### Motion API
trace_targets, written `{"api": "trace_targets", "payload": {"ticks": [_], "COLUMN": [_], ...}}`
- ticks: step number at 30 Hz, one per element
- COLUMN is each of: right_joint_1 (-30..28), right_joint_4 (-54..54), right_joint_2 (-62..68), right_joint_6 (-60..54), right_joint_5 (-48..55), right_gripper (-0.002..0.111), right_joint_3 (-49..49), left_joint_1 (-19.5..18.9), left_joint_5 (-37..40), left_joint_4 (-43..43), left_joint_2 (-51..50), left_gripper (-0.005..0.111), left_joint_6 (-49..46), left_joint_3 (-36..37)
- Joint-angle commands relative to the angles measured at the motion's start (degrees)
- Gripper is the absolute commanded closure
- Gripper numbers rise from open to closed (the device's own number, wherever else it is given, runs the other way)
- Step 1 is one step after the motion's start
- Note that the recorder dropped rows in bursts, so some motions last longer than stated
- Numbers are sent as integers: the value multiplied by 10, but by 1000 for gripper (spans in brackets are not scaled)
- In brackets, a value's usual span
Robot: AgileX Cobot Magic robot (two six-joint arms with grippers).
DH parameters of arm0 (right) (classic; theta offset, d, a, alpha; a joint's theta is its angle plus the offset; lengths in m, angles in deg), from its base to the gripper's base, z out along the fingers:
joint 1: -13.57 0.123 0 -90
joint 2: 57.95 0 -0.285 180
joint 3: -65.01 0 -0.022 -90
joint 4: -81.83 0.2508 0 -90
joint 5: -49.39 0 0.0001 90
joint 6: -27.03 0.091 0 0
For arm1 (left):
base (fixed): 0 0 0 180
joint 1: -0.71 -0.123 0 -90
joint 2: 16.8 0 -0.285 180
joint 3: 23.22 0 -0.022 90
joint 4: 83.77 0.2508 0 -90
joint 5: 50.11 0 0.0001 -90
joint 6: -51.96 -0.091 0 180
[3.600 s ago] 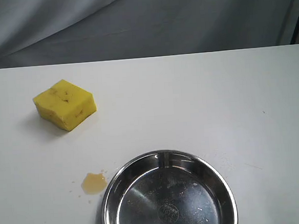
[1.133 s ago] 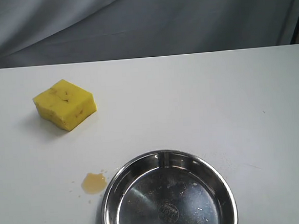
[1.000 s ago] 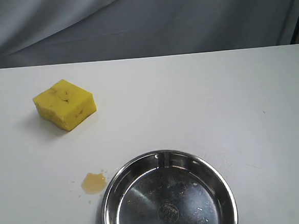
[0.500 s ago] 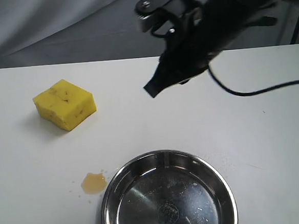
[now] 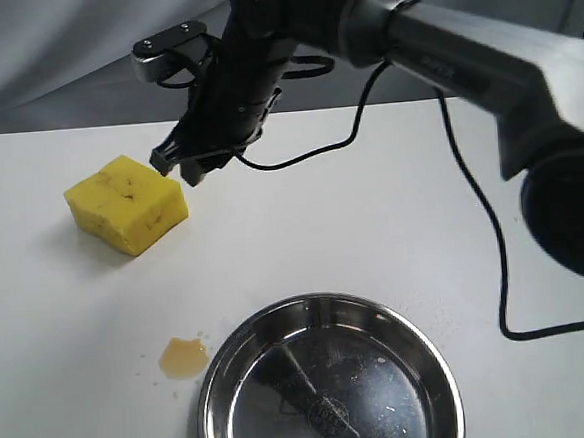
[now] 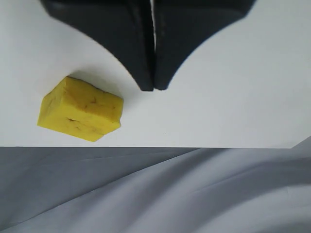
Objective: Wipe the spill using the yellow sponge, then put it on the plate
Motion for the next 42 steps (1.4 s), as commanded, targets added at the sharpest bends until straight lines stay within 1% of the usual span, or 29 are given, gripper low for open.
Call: {"api": "trace_targets", "payload": {"ticks": [1, 3, 7, 13, 21, 28, 30, 32, 42], "right_joint_1": [2, 2, 2, 2, 2, 2, 2, 2, 2], "right_joint_4": [76, 83, 86, 138, 151, 160, 160, 162, 163], "right_joint_2": [52, 71, 101, 139, 174, 190, 193, 195, 192], "right_joint_6": [24, 24, 24, 7, 7, 5, 5, 5, 5], "right_joint_5": [-90, -140, -204, -291, -339, -349, -350, -350, -346], "right_gripper": [50, 45, 41, 40, 40, 42, 46, 54, 105], "right_joint_3": [37, 37, 37, 37, 37, 37, 37, 37, 37], "left_joint_1": [-1, -1, -1, -1, -1, -1, -1, -1, -1], "left_joint_5": [-2, -2, -2, -2, -2, -2, -2, -2, -2], "left_joint_4": [0, 0, 0, 0, 0, 0, 0, 0, 0], "left_joint_2": [1, 1, 1, 1, 1, 1, 1, 1, 1], "left_gripper": [107, 107, 107, 107, 107, 107, 107, 107, 107], "left_joint_6": [2, 2, 2, 2, 2, 2, 2, 2, 2], "left_joint_3": [3, 3, 3, 3, 3, 3, 3, 3, 3]}}
